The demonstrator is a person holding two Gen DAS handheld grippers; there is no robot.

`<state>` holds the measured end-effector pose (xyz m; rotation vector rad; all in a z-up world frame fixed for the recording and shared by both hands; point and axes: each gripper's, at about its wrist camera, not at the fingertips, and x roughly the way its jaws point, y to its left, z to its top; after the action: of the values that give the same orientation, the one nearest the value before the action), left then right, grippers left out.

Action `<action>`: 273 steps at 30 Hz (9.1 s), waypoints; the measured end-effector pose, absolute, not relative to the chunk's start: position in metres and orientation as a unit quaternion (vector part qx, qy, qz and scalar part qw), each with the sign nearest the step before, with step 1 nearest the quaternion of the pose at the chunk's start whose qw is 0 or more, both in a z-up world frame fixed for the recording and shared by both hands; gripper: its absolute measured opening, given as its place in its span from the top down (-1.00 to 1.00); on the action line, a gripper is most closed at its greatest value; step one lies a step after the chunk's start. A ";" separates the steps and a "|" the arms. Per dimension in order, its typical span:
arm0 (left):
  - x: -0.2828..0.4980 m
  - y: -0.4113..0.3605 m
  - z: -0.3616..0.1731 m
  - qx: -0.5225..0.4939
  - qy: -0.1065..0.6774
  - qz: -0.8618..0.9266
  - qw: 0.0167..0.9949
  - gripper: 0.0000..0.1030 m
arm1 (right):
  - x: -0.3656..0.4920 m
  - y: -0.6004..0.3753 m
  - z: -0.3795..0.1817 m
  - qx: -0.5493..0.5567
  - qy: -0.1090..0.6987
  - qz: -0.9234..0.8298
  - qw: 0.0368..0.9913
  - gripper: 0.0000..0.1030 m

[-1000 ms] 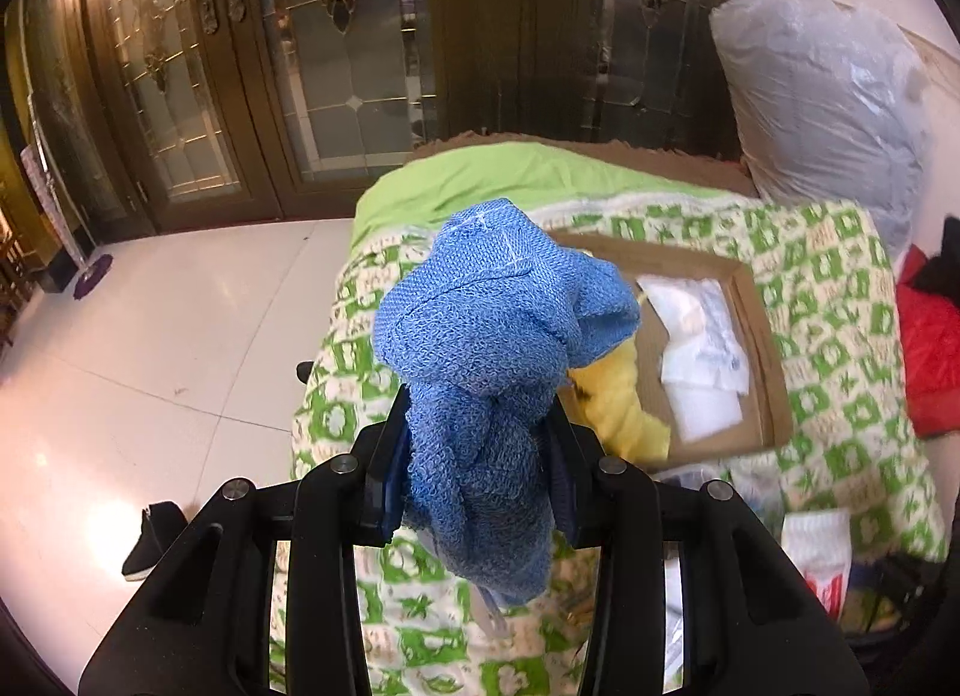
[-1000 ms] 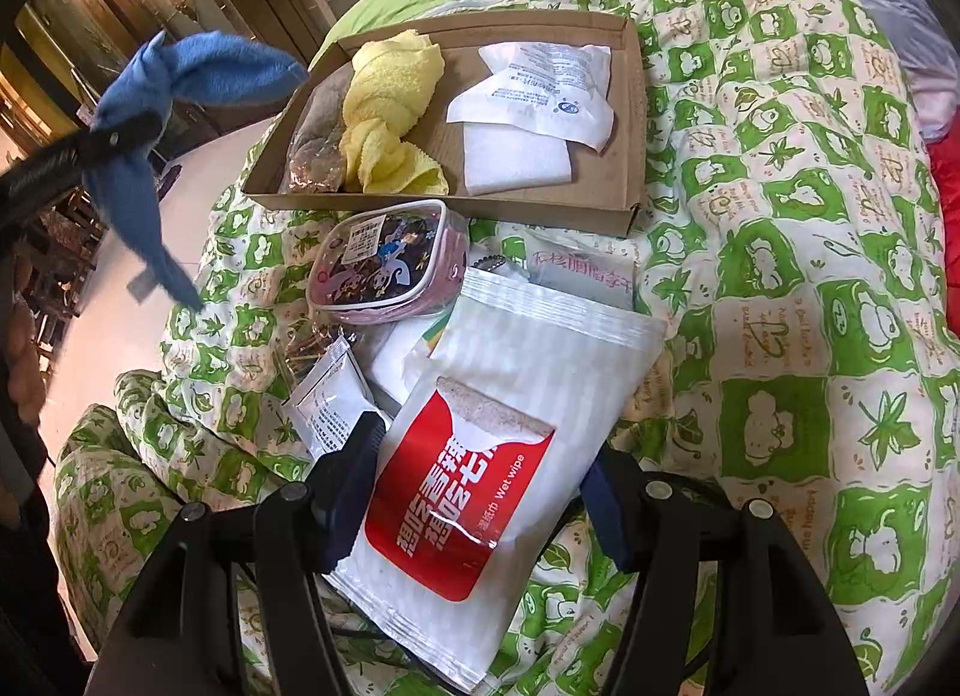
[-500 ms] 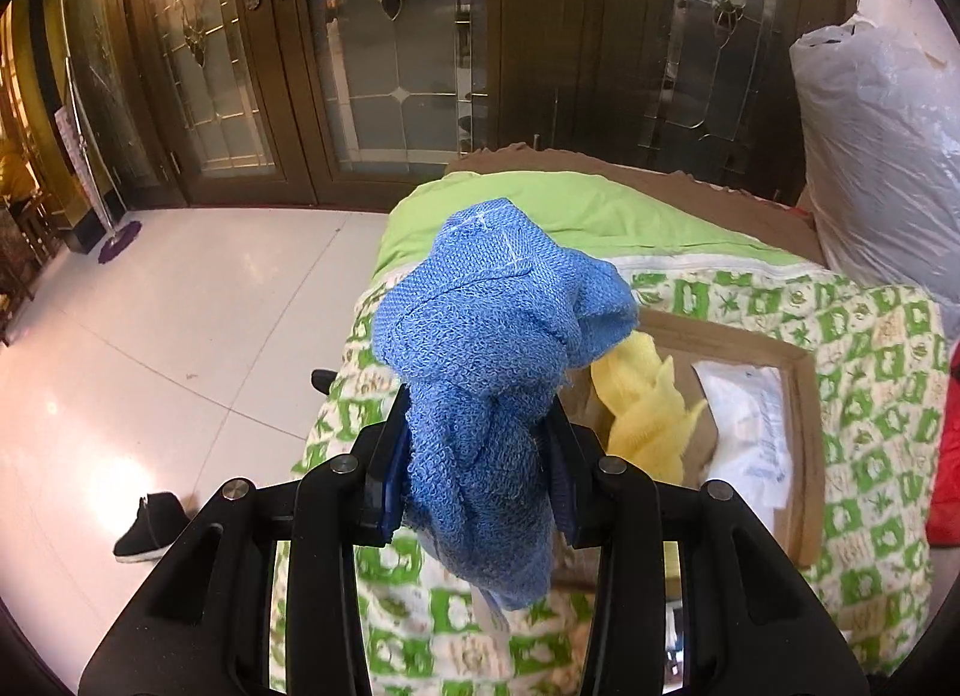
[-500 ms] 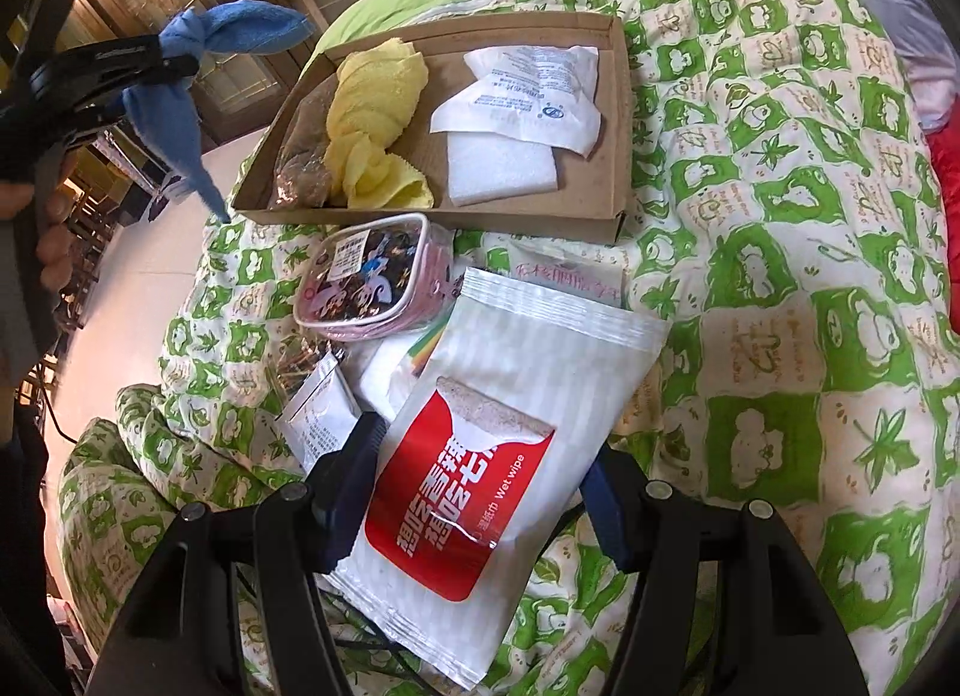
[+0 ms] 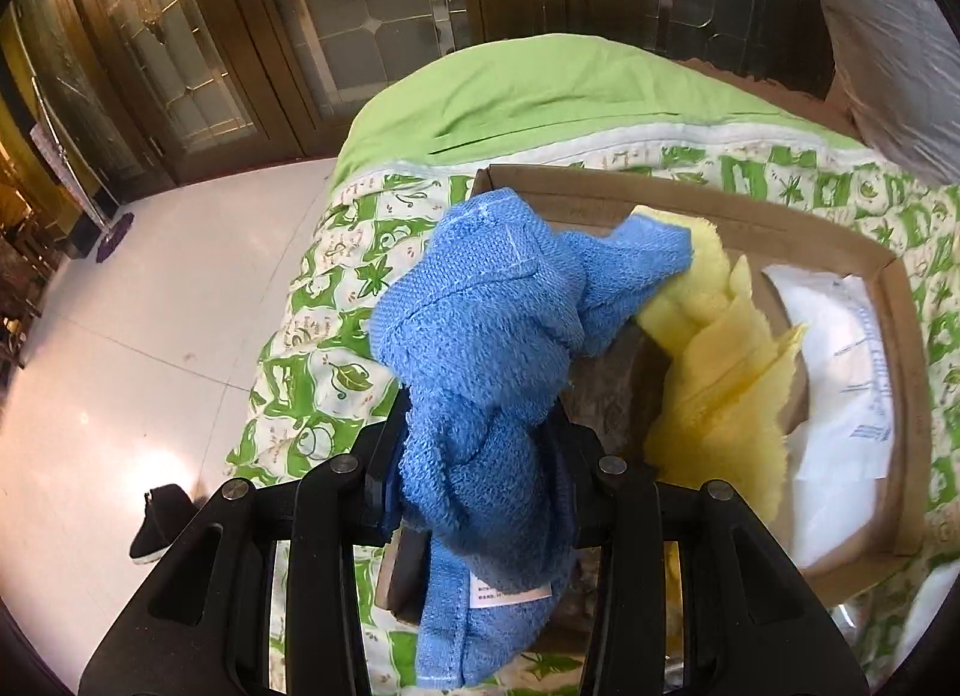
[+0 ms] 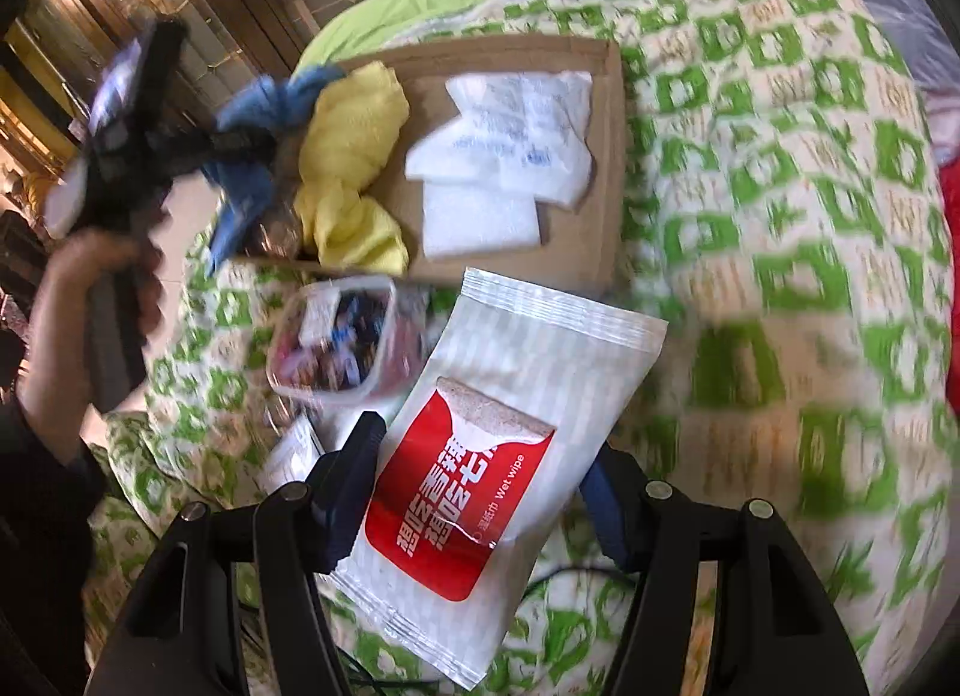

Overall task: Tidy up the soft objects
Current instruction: 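Lower the blue towel into the box with the left tool while the right tool places the wipes packet, then withdraw the left tool from the box while the right tool reaches the Dole dried-plum packet, then grasp the bagged coloured pencils with the left tool while the right tool grasps the Dole packet, then place the pencil bag in the box with the left tool while the right tool places the Dole packet, then open both tools and withdraw them toward the pink pencil case and bead bag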

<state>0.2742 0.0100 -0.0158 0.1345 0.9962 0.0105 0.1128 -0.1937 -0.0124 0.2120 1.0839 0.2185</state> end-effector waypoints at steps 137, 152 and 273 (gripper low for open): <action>0.100 -0.015 -0.081 0.077 0.589 -0.186 0.783 0.20 | 0.118 -0.222 -0.072 0.161 0.510 0.057 0.843 -0.08; 0.084 -0.020 -0.051 0.056 0.549 -0.214 0.806 0.65 | 0.117 -0.220 -0.072 0.157 0.506 0.054 0.846 -0.08; 0.157 0.012 -0.011 0.015 0.478 -0.174 0.861 0.01 | 0.153 -0.163 -0.020 0.101 0.423 0.102 0.895 -0.42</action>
<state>0.1573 0.0123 -0.0109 0.0324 1.0024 -0.3652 0.1530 -0.1627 -0.0205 0.2085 0.8772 0.2117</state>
